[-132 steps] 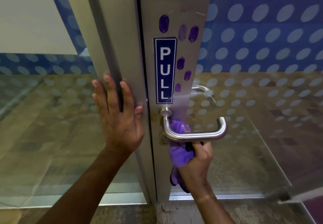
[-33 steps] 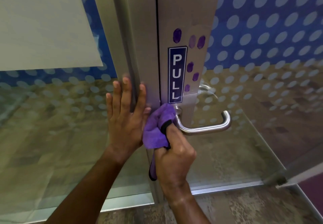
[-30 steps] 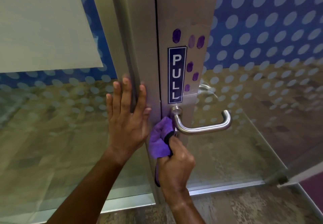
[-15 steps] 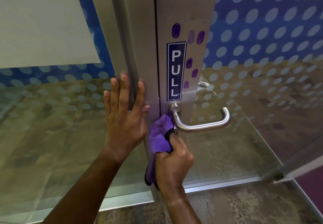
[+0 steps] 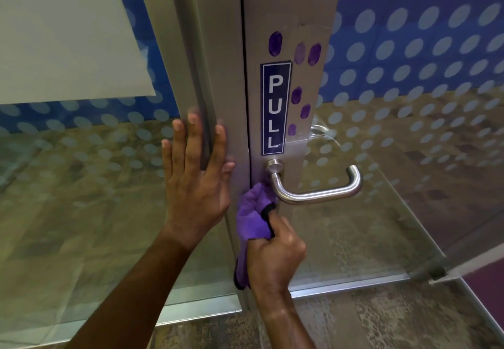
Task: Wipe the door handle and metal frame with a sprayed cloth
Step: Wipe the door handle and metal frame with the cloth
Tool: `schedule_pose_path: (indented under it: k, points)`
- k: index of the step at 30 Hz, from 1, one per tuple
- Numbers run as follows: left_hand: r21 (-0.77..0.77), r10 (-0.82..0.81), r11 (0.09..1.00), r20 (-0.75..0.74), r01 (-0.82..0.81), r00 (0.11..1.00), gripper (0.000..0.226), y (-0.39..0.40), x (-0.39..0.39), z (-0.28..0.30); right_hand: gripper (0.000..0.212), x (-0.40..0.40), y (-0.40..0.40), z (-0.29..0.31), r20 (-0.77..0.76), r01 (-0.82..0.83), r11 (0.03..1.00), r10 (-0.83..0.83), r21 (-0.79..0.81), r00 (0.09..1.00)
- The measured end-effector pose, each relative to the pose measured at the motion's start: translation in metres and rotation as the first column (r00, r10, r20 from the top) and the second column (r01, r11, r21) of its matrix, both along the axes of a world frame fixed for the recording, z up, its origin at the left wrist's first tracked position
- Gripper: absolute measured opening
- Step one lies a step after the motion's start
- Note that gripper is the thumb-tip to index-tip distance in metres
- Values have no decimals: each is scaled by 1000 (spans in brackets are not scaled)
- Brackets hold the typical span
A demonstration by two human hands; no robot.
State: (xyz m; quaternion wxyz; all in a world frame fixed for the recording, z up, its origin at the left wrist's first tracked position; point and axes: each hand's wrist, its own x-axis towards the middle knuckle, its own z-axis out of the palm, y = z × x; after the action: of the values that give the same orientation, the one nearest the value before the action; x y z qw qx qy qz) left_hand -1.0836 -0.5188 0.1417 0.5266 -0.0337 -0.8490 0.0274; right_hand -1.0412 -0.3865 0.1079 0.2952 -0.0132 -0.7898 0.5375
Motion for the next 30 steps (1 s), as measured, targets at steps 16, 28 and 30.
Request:
schedule_pose_path:
  k: [16,28,30]
  points:
    - [22,7,1000,9,-8,1000,56,1,1,0,17,-1,-4,-3,77,-15,1000,14,11,997]
    - [27,-6,1000,12,6,1000,56,1,0,0,16,-8,-5,9,-49,-53,997,56,57,997]
    - [29,7,1000,6,-8,1000,55,1,0,1,12,-3,0,-6,48,-54,997,52,58,997]
